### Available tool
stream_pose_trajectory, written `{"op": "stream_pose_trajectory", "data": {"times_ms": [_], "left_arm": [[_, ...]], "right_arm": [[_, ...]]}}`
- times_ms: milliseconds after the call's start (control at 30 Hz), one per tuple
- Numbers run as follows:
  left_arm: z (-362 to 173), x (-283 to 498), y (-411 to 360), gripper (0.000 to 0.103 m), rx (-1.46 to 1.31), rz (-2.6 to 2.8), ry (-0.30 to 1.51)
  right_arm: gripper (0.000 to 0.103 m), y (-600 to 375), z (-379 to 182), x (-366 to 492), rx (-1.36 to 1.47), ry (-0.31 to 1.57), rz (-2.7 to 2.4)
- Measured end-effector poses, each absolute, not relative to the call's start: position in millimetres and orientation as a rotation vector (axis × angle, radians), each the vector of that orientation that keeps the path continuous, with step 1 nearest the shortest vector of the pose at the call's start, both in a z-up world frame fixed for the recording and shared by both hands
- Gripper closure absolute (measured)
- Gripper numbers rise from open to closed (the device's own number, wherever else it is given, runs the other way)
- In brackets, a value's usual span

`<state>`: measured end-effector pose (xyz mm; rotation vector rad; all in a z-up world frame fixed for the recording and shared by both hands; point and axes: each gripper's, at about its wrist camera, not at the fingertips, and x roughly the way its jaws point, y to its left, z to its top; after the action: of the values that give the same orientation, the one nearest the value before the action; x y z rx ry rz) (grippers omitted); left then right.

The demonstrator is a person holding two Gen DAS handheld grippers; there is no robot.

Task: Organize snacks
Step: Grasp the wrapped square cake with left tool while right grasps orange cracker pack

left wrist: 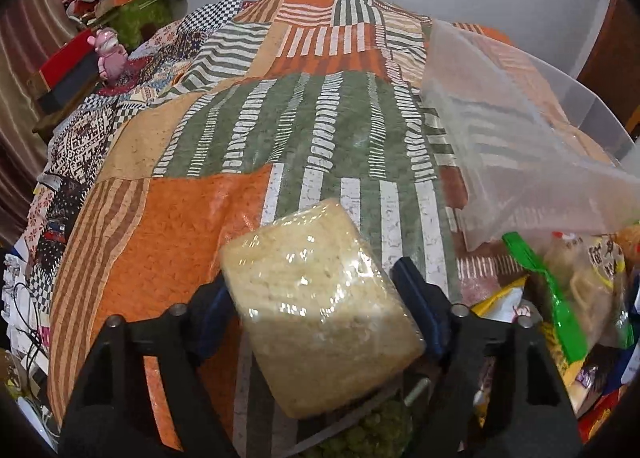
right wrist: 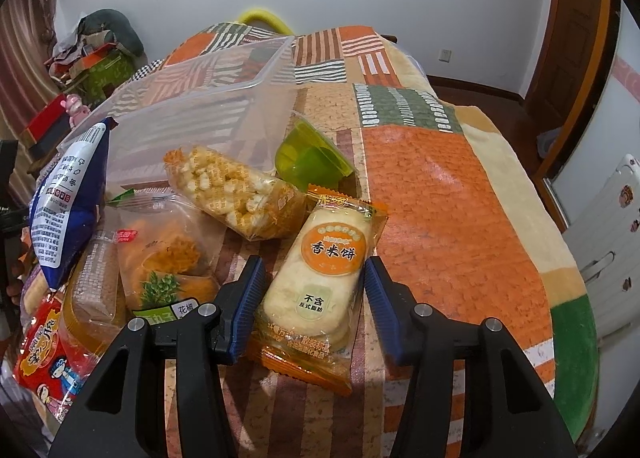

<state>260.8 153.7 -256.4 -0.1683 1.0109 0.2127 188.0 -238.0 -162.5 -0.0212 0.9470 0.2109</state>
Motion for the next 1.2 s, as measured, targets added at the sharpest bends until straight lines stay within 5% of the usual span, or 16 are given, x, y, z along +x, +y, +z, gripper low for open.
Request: {"op": "stream_pose_trajectory", "data": {"times_ms": [100, 367, 1200], "left_arm": [[-253, 256, 152, 0.046, -0.149, 0.202, 1.010], [-236, 247, 153, 0.046, -0.145, 0.205, 0.967], [-113, 245, 86, 0.046, -0.065, 0.028, 0.723]], "right_arm": [[0.061, -239, -163, 188, -0.027, 0.940, 0.207], [0.071, -247, -160, 186, -0.011, 0.931, 0.187], [0.071, -219, -82, 200, -0.023, 0.656, 0.261]]}}
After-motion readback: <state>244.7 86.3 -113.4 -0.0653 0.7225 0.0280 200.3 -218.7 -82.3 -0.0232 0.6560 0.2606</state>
